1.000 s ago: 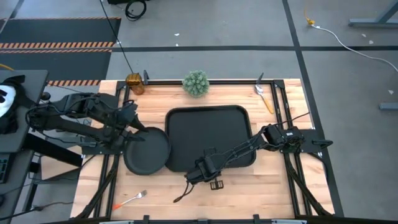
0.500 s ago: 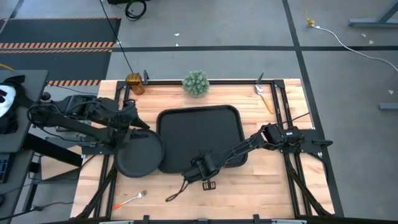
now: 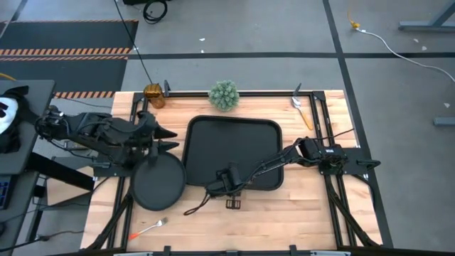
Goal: Pick and place plate/cup/fork/spoon on tray
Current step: Prepare the black serving tray, then put the black plate on the middle of the black serving tray
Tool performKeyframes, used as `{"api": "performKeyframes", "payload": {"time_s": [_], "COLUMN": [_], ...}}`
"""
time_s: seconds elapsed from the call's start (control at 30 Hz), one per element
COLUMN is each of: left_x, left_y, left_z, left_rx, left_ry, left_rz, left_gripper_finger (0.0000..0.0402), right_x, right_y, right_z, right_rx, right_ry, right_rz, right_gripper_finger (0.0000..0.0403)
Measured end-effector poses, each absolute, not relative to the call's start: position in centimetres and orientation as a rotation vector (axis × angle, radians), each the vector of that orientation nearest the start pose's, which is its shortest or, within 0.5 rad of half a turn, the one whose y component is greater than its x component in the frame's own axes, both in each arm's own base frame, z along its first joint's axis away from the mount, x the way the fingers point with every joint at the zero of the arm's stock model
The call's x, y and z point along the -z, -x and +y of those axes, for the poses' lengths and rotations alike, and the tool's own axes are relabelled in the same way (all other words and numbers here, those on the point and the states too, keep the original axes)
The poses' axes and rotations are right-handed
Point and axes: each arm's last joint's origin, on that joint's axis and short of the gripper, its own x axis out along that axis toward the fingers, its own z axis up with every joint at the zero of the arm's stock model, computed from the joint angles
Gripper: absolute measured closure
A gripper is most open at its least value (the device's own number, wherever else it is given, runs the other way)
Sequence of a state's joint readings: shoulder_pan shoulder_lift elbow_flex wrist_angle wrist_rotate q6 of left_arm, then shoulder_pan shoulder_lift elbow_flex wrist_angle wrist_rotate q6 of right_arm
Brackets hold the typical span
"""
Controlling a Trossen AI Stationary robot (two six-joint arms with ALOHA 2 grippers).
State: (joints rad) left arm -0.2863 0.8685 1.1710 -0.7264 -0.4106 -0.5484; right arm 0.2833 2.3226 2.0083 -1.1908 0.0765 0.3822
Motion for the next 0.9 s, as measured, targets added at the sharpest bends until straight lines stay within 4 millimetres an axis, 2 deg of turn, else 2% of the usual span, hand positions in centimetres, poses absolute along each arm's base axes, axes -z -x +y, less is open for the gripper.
{"api": "performKeyframes", "payload": {"time_s": [0.23, 0.47, 0.6, 0.7, 0.9], "left_x": [-40.8, -40.9, -40.5, -40.2, -39.6], "left_y": [-17.5, -19.2, -19.6, -19.8, -21.5], "left_z": [-3.6, -4.3, -5.0, -6.0, -9.3], "left_rx": [-0.284, -0.282, -0.263, -0.228, -0.16], "left_ry": [0.39, 0.47, 0.507, 0.578, 0.65], "left_rz": [0.169, 0.115, 0.134, 0.15, 0.23], "left_gripper_finger": [0.021, 0.021, 0.021, 0.021, 0.0228], "right_x": [-18.2, -18.9, -21.2, -23.4, -29.4], "right_y": [-44.6, -43.9, -43.1, -42.4, -38.7], "right_z": [12.3, 13.9, 14.7, 14.9, 15.3], "right_rx": [-0.052, -0.122, -0.076, -0.06, 0.022], "right_ry": [0.027, 0.116, 0.215, 0.213, 0.232], "right_rz": [1.454, 1.443, 1.365, 1.312, 1.197], "right_gripper_finger": [0.0283, 0.023, 0.0208, 0.0198, 0.0194]}}
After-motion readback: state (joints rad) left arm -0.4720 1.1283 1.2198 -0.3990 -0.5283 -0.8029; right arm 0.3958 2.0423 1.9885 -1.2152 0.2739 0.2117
